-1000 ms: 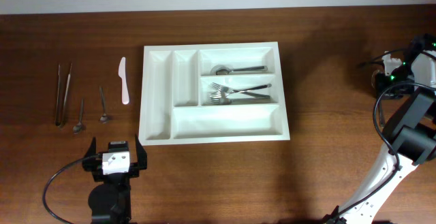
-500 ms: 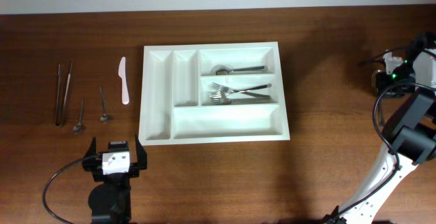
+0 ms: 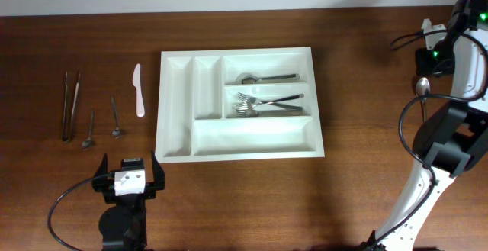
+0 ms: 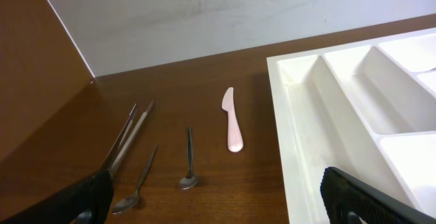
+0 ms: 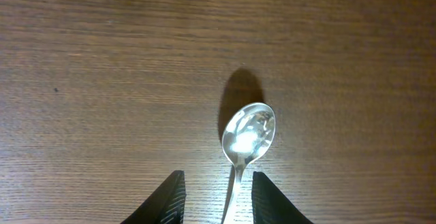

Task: Pack container
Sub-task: 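Lift the second spoon with the right gripper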

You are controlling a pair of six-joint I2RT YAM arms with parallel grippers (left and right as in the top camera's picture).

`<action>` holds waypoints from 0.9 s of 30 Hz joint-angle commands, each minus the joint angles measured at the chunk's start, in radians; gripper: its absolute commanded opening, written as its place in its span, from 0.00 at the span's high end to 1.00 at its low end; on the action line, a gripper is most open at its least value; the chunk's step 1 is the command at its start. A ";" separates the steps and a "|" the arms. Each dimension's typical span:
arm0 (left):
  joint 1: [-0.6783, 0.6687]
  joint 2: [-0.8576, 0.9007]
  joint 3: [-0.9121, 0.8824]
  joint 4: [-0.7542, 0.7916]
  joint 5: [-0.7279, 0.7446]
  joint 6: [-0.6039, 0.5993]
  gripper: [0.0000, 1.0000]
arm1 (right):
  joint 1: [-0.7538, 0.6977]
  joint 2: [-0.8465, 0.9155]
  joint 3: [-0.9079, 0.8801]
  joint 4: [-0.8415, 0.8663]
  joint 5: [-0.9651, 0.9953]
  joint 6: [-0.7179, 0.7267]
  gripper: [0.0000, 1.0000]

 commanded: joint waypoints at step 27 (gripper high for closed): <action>-0.005 -0.008 -0.006 0.003 0.010 0.008 0.01 | -0.071 0.007 -0.272 0.106 0.016 0.027 0.67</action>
